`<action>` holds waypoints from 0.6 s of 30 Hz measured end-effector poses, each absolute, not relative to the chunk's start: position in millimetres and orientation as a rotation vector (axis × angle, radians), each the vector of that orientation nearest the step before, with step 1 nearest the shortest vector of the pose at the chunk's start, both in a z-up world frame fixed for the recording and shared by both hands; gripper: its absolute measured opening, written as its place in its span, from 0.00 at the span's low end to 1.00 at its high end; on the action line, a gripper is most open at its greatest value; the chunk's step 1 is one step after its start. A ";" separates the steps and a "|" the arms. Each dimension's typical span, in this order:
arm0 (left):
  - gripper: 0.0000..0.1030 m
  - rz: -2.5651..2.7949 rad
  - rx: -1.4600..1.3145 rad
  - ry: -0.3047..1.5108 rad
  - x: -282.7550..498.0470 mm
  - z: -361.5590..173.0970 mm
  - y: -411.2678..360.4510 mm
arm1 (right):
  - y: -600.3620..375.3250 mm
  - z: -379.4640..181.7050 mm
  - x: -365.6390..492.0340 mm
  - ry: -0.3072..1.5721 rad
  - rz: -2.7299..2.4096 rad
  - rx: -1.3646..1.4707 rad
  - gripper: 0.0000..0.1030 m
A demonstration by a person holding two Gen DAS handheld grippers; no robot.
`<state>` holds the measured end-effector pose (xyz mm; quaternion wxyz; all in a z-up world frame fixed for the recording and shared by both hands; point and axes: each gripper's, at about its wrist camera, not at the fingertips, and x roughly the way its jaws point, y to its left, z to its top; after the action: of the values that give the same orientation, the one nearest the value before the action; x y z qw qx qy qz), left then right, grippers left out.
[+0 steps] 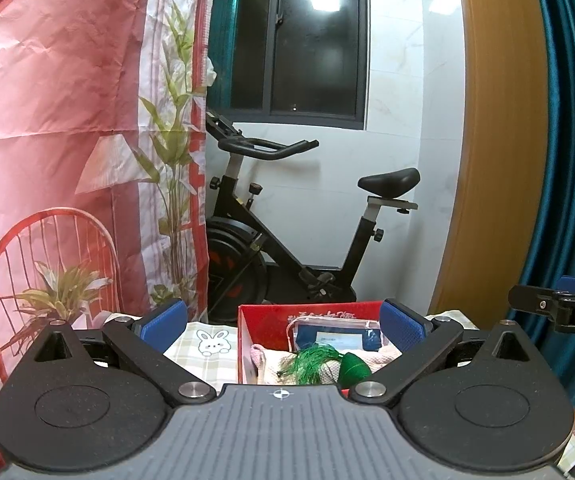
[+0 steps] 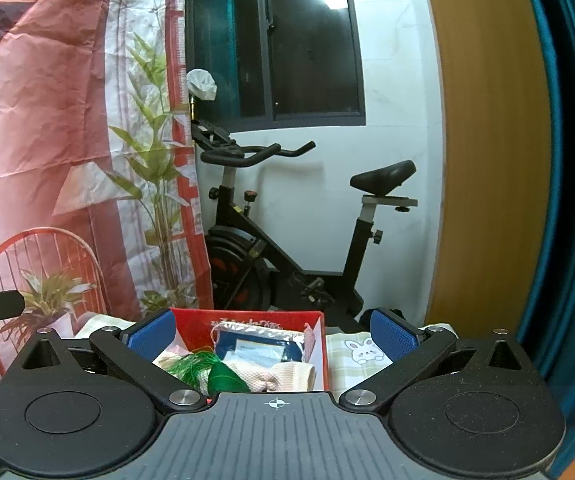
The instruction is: Organize soft objects
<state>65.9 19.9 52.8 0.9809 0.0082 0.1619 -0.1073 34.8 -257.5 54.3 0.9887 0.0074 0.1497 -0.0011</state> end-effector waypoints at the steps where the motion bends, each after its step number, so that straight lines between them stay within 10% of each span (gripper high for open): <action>1: 1.00 -0.216 0.014 0.327 66.0 52.8 20.1 | -258.3 54.5 35.3 0.301 -0.001 0.014 1.00; 18: 1.00 -0.215 -0.005 0.335 66.3 51.8 22.9 | -259.3 54.7 35.7 0.301 -0.001 0.015 1.00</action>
<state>66.3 22.9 51.8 0.9802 -0.0024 0.1664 -0.1070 35.7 -259.3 54.7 0.9887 0.0072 0.1499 -0.0003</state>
